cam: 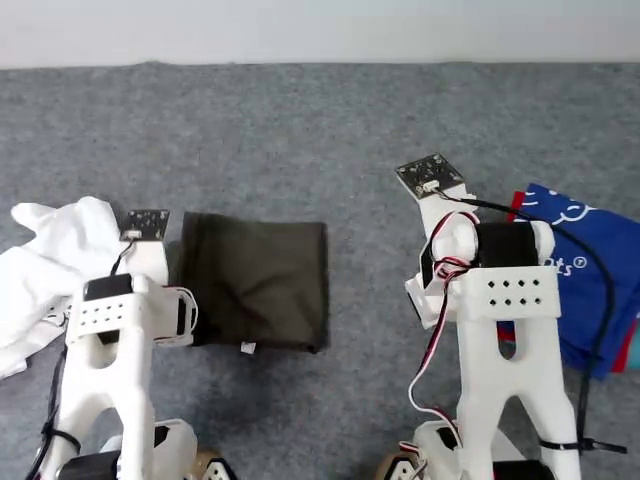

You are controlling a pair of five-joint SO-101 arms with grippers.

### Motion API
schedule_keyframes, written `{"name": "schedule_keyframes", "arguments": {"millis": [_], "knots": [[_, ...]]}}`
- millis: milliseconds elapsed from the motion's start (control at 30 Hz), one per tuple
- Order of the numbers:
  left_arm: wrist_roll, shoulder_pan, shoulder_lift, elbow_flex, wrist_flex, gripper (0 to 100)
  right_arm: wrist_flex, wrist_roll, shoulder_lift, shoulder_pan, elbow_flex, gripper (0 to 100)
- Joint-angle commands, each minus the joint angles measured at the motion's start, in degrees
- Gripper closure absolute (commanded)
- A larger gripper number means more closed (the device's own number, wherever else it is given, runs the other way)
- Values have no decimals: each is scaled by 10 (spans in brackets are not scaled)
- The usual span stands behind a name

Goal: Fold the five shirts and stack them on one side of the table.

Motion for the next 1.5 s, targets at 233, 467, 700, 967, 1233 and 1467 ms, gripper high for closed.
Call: {"name": "schedule_keyframes", "arguments": {"millis": [233,467,700,967,1233,1467], "knots": [[-8,4,-12,44,-104,859,17,-1,-16,7,-6,990],[-8,31,-12,45,-112,930,16,-1,-16,7,-6,990],[-10,48,-18,42,-109,986,10,-1,-17,7,-8,990],[-76,-55,-18,-26,-36,981,14,-1,-20,6,-9,990],[-60,-69,-18,-109,57,848,9,-1,-17,3,-9,990],[-47,-69,-18,-182,97,834,9,-2,-16,-23,-26,990]]}}
